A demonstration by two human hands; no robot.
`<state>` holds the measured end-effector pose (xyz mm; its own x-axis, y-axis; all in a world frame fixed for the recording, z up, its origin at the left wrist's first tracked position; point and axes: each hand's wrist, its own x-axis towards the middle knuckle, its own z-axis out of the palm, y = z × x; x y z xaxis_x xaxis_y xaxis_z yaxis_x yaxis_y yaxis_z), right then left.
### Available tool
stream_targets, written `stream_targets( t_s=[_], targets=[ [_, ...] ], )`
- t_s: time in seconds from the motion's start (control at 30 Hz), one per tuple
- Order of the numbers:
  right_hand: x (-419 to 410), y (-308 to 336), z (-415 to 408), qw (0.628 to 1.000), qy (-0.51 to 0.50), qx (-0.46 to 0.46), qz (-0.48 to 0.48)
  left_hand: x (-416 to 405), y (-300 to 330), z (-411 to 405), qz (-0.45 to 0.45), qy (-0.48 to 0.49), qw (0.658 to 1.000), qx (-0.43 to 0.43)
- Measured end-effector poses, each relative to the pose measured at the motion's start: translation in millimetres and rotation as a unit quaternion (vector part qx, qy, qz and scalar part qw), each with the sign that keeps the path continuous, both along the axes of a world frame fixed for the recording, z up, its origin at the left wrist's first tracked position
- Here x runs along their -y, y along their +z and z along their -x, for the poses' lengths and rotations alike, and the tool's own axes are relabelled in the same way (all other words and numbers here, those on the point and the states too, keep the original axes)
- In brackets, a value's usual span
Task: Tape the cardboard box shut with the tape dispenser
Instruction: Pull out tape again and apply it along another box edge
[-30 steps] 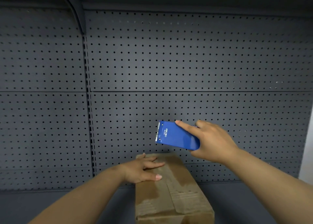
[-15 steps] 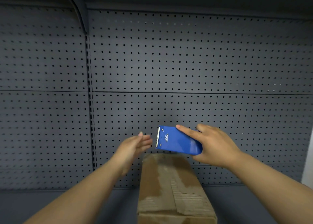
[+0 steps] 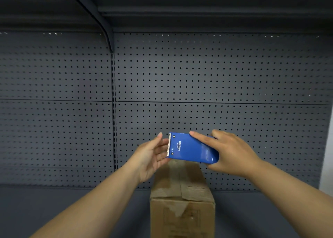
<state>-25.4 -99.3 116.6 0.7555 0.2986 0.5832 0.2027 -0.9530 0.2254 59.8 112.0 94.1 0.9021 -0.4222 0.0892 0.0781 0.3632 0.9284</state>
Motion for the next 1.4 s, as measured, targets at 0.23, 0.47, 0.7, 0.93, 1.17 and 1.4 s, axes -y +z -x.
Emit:
stream_targets(
  t_s=[0.23,0.47,0.7,0.93,1.17,1.4],
  targets=[
    [-2.6,2.4,33.0,0.999,0.019,0.009,0.032,5.7,-3.5,38.0,-0.071,0.081,0.994,0.026],
    [0.9,2.0,55.7,0.999,0.036,-0.036,0.003,12.0,-14.2,65.8,-0.078,0.185,0.977,0.072],
    [15.6,-18.4,63.4,0.996,0.013,-0.085,-0.017,10.6,-31.0,78.7,-0.105,0.176,0.977,0.062],
    [58.6,-29.5,88.7,0.992,-0.042,-0.111,-0.05,-42.5,-47.9,66.6,-0.14,0.221,0.965,0.027],
    [62.4,-40.9,89.3,0.989,-0.062,-0.125,-0.049,-37.7,-62.0,59.1,-0.189,0.214,0.958,0.016],
    [62.9,-40.4,84.3,0.985,-0.077,-0.151,-0.034,-38.1,-63.9,43.1,-0.247,0.204,0.947,-0.007]
  ],
)
